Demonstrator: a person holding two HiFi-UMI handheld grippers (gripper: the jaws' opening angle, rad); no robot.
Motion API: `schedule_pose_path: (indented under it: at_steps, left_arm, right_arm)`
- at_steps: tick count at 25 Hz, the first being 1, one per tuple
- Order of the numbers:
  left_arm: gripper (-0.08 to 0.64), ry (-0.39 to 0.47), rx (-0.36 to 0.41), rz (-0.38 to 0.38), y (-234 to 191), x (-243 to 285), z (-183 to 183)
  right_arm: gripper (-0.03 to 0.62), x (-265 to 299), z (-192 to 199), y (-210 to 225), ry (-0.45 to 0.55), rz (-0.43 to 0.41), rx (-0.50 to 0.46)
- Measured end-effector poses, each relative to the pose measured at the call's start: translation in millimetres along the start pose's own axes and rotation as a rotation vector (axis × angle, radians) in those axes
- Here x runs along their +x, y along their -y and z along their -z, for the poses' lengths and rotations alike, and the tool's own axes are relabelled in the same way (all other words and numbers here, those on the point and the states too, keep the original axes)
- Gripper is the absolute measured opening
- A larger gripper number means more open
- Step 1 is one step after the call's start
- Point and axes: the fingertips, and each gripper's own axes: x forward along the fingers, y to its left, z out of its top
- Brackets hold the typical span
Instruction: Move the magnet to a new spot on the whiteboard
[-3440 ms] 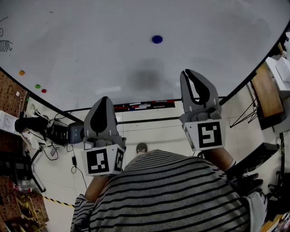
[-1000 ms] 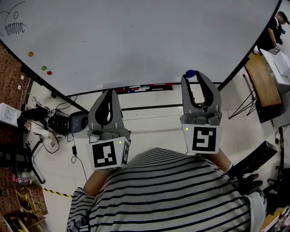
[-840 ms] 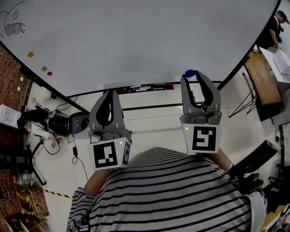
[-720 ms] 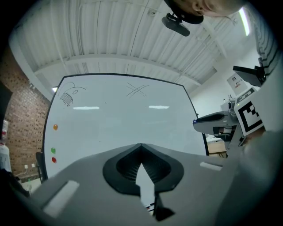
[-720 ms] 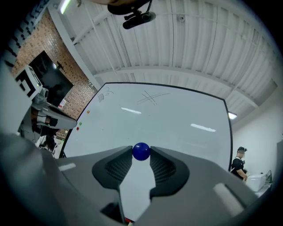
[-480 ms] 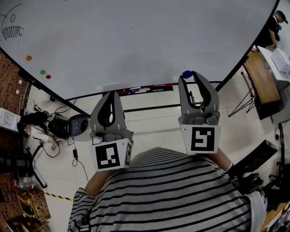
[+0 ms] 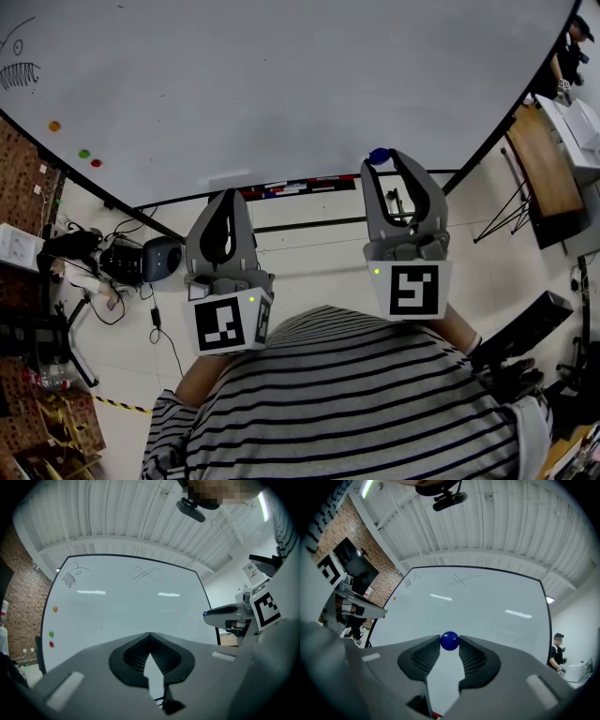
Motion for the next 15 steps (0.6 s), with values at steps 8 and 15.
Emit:
schedule_pose_path:
  at_steps: [8,15]
  left_arm:
    - [0.015,-0.008,0.001,-0.076,8.5,1.8,2.1]
    - [0.015,-0.033,-0.006,-0.105,-15.0,13.5,16.2]
  right_arm:
    - [0.125,11.4,5.5,16.1,0.034,-0.055,-0.019]
    - [0.126,48.9,2.9,13.6,0.061,-0.070,-0.044]
